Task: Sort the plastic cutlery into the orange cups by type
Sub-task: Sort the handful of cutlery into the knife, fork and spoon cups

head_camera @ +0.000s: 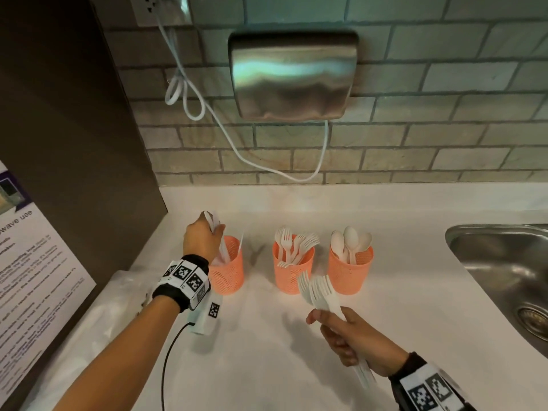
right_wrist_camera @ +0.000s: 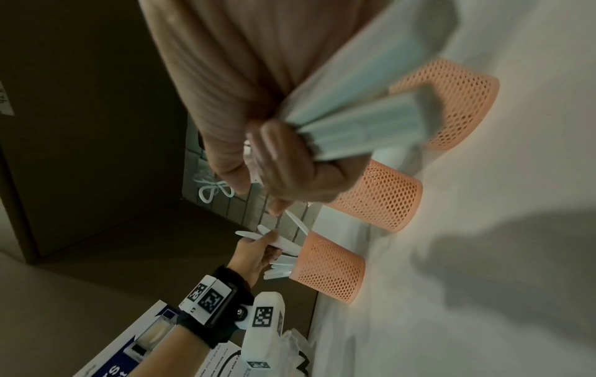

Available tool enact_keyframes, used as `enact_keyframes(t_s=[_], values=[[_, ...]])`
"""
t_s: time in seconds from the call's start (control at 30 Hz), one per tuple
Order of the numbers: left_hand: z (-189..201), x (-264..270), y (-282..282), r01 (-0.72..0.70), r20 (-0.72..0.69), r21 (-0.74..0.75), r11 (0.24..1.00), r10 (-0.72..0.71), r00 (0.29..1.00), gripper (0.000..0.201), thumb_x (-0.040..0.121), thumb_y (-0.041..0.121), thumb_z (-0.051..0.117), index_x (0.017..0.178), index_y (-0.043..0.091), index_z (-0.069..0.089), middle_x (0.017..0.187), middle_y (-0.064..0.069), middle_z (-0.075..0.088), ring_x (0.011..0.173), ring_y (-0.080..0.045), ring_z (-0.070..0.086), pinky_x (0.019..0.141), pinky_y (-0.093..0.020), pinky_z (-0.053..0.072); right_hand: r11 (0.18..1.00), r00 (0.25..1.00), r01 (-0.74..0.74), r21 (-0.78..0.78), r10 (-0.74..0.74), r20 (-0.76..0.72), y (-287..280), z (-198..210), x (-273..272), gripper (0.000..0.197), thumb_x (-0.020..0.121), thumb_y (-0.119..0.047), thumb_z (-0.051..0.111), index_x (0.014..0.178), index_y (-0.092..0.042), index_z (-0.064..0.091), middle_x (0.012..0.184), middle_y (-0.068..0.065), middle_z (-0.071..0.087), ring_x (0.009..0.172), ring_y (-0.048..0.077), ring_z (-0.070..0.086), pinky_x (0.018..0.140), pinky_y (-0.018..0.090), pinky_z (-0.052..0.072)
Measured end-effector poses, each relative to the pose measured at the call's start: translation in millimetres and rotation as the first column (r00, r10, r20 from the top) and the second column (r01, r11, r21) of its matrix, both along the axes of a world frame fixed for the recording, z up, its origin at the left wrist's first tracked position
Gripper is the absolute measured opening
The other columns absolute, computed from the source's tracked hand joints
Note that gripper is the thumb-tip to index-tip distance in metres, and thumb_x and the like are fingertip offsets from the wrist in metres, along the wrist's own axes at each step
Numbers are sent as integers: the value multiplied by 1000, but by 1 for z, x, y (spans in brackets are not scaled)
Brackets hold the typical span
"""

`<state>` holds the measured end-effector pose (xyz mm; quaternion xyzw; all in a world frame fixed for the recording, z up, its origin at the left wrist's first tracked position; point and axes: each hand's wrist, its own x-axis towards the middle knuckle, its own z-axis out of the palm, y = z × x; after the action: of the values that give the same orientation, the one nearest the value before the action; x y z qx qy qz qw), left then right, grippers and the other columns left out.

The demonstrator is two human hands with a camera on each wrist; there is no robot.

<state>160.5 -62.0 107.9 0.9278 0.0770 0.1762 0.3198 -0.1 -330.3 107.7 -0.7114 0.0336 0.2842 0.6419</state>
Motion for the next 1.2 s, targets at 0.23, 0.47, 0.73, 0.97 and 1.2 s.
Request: enact_keyframes(t_s=[0.23,0.47,0.73,0.97,1.2], values=[[-5,1,-9,-10,-103,137,991,25,994,39,81,16,67,112,4,48,97,-24,62,97,-38,55,77,-42,46,998,998,61,-22,-61,30,-3,-1,-3,44,81,-56,48,98,-16,53,49,-8,28,42,8,20,40,18,19],[-1,10,-9,22,-280,56,998,-6,960,30,81,21,68,100,-1,63,103,-20,66,96,-36,62,79,-35,48,998,997,49,-29,-48,59,-1,-2,-6,55,73,-62,46,100,-15,53,49,-9,29,41,7,21,39,18,21],[2,13,-6,34,-68,-95,995,-40,997,55,79,14,70,125,6,41,105,-21,62,98,-38,59,81,-38,45,997,995,75,-25,-73,68,-6,-3,-6,57,73,-63,46,101,-14,54,50,-7,28,41,8,21,40,19,21],[-6,15,-11,168,-69,325,931,-154,986,33,97,8,36,125,-1,49,114,-24,59,98,-38,60,82,-43,48,998,996,65,-8,-65,68,-4,-7,-1,57,73,-64,44,101,-14,53,52,-5,29,41,8,22,42,21,21],[11,7,-17,126,-84,467,875,-98,992,56,96,22,40,145,3,20,131,-20,49,125,-34,42,108,-46,29,990,993,109,92,-112,24,-2,-9,4,67,83,-67,17,103,-12,50,48,-4,31,37,7,22,39,17,19]])
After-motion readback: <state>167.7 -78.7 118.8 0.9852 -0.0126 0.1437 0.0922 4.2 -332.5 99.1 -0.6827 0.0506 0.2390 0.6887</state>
